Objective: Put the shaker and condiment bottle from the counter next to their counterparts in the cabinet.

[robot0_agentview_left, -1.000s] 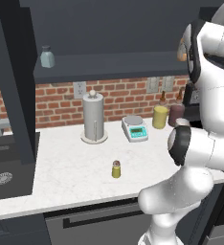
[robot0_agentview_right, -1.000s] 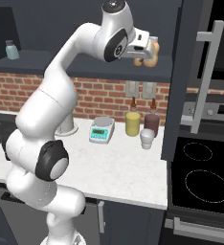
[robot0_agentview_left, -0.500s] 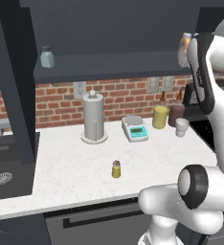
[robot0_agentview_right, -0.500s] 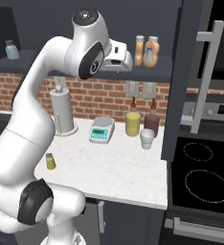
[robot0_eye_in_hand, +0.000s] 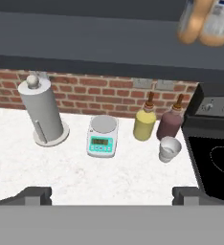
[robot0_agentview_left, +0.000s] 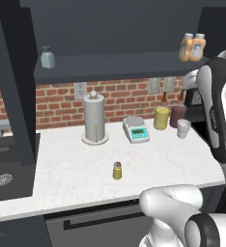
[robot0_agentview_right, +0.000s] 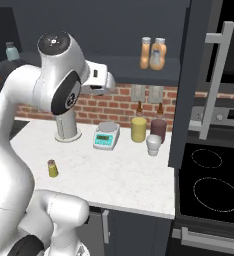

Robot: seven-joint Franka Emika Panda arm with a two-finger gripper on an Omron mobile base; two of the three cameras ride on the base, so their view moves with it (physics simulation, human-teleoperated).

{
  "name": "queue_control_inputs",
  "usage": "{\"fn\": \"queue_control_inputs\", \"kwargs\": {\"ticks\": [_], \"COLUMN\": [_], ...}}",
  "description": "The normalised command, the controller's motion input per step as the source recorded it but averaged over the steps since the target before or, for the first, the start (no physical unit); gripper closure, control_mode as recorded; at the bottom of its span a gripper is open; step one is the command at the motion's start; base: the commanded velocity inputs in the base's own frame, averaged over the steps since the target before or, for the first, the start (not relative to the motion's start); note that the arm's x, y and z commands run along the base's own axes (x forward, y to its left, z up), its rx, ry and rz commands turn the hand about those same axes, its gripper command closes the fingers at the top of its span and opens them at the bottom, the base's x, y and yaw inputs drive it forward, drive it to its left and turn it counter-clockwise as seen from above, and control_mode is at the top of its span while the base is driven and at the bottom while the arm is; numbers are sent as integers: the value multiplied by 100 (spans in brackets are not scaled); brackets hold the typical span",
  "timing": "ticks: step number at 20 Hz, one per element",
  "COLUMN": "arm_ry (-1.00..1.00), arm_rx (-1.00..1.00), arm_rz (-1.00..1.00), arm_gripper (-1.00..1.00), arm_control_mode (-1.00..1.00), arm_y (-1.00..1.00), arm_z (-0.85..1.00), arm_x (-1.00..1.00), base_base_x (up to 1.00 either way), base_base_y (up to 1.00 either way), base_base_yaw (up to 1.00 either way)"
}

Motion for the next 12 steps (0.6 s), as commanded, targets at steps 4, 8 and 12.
{"fn": "queue_control_inputs", "kwargs": {"ticks": [4, 8, 12], "arm_ry": [0, 0, -2], "arm_rx": [-7, -6, -9], "arm_rz": [12, 13, 14], "arm_gripper": [-100, -100, -100], "arm_control_mode": [-100, -100, -100], "arm_y": [75, 74, 69], "arm_z": [-40, -40, -50], "arm_x": [-76, -80, -79], "base_base_x": [0, 0, 0], "base_base_y": [0, 0, 0], "base_base_yaw": [0, 0, 0]}}
